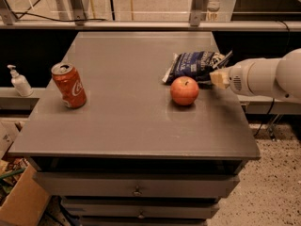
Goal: Move blue chip bag near apple
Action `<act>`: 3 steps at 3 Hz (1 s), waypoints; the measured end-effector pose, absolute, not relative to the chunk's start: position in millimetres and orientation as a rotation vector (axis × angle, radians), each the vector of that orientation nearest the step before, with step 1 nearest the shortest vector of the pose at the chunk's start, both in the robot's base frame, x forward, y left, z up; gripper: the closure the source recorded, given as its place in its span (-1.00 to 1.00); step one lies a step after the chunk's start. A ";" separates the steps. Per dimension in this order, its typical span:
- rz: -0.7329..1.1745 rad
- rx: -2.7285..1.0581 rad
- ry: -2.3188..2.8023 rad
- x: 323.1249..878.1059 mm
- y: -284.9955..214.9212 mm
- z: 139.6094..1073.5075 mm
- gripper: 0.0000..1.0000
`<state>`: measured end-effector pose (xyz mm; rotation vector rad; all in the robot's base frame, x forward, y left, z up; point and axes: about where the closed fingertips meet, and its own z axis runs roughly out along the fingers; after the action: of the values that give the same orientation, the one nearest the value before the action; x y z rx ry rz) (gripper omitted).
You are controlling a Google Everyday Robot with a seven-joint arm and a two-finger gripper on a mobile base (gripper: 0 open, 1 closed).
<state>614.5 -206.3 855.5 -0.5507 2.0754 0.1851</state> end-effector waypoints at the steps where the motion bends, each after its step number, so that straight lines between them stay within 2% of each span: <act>1: 0.197 -0.571 2.105 612.2 -204.6 852.1 0.19; 3: 0.157 -0.558 2.131 604.4 -222.6 859.4 -0.73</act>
Offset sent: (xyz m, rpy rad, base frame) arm -0.0112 -0.0209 -0.0009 -0.0326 0.0630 -0.0182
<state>604.4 -222.6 859.4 -0.5584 2.1307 0.1572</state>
